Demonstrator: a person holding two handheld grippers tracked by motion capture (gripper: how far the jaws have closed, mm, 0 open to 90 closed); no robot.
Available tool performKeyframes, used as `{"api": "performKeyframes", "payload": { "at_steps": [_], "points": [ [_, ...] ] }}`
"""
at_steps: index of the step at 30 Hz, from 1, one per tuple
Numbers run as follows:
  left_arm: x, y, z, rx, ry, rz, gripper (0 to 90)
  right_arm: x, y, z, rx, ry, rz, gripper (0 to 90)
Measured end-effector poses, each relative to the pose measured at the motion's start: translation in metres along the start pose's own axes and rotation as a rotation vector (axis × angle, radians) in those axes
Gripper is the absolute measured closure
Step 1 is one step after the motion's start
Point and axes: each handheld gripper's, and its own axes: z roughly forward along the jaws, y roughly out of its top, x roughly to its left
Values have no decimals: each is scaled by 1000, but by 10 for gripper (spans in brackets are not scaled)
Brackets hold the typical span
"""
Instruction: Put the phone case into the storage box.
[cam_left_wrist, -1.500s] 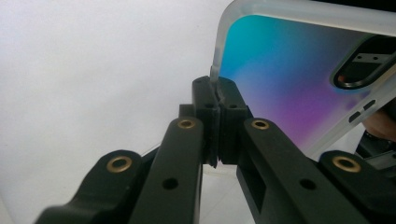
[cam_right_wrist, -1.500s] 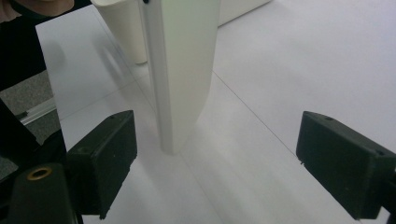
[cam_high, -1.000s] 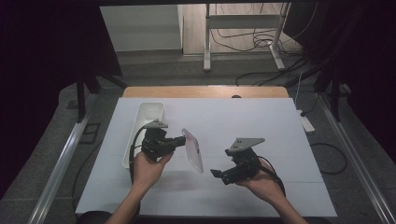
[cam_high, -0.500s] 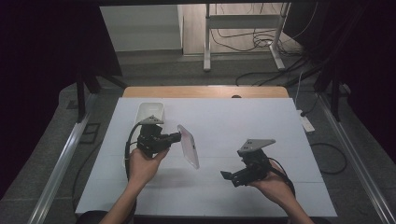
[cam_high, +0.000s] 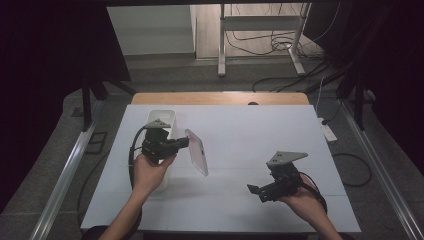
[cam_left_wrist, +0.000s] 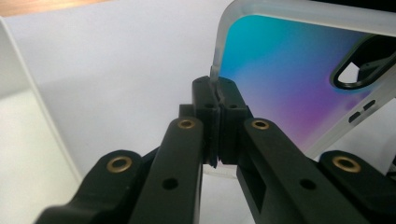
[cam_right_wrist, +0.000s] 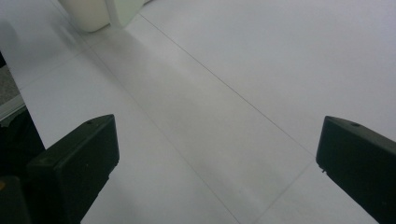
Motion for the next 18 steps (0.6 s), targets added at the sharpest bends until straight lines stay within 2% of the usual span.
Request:
{"api": "performKeyframes", "payload": {
  "at_steps": [13, 18],
  "points": [
    [11, 11, -12, -9, 39, -5, 883, -10, -15, -14, 2, -21, 27, 0],
    [17, 15, -18, -15, 58, -12, 883, -14, -22, -19, 12, -46, 37, 0]
  ]
}}
